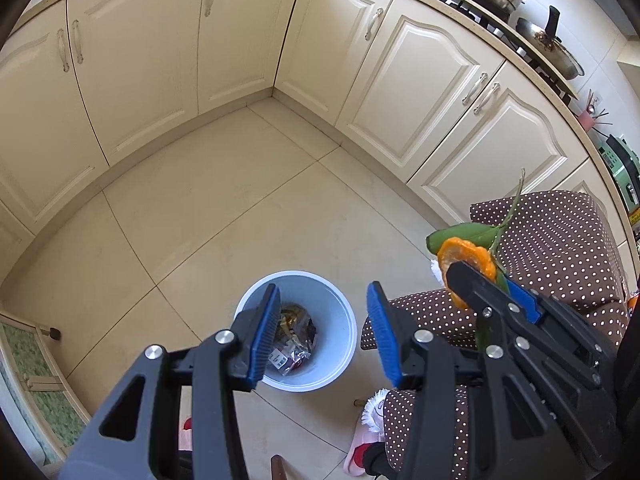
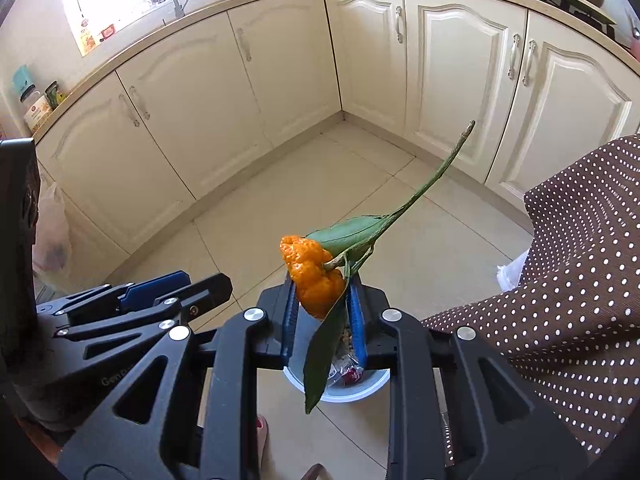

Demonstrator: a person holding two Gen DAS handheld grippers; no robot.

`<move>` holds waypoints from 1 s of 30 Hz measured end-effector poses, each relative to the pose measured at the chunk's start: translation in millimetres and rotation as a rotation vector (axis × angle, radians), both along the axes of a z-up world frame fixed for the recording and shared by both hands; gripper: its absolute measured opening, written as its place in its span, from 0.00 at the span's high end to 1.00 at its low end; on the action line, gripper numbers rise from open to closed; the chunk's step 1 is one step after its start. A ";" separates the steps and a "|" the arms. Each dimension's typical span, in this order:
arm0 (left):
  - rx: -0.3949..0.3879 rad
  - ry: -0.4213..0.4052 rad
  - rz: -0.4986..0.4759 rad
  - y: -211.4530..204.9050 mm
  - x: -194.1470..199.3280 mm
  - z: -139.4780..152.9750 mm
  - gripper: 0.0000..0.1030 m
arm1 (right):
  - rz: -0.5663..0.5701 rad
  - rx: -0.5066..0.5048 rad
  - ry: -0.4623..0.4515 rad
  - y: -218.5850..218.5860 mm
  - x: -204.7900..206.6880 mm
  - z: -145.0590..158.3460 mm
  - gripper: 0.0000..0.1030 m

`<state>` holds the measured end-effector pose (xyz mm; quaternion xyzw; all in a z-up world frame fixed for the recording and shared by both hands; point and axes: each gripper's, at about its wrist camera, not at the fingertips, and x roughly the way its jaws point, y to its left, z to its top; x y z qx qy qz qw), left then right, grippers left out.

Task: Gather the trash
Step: 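Carry the peel and tangerine over the blue bin and lower them, then move both tools back over the table toward the chip can and wrapper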

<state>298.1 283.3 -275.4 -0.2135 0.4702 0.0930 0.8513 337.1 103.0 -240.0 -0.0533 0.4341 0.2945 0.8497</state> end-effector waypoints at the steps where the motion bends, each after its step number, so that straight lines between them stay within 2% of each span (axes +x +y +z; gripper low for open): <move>1: 0.000 0.002 0.002 1.1 0.4 -0.2 0.57 | 0.001 0.000 0.003 0.5 0.5 -0.4 0.77; 17: 0.016 -0.022 0.001 -8.4 -5.2 17.4 0.57 | -0.014 0.006 -0.013 -9.9 -2.6 10.9 0.72; 23: 0.033 -0.075 -0.024 -28.4 -9.1 45.0 0.57 | -0.035 0.026 -0.060 -33.5 -11.8 35.7 0.72; 30: 0.067 -0.158 -0.094 -78.3 -13.9 89.7 0.57 | -0.098 0.065 -0.153 -83.1 -29.8 82.0 0.68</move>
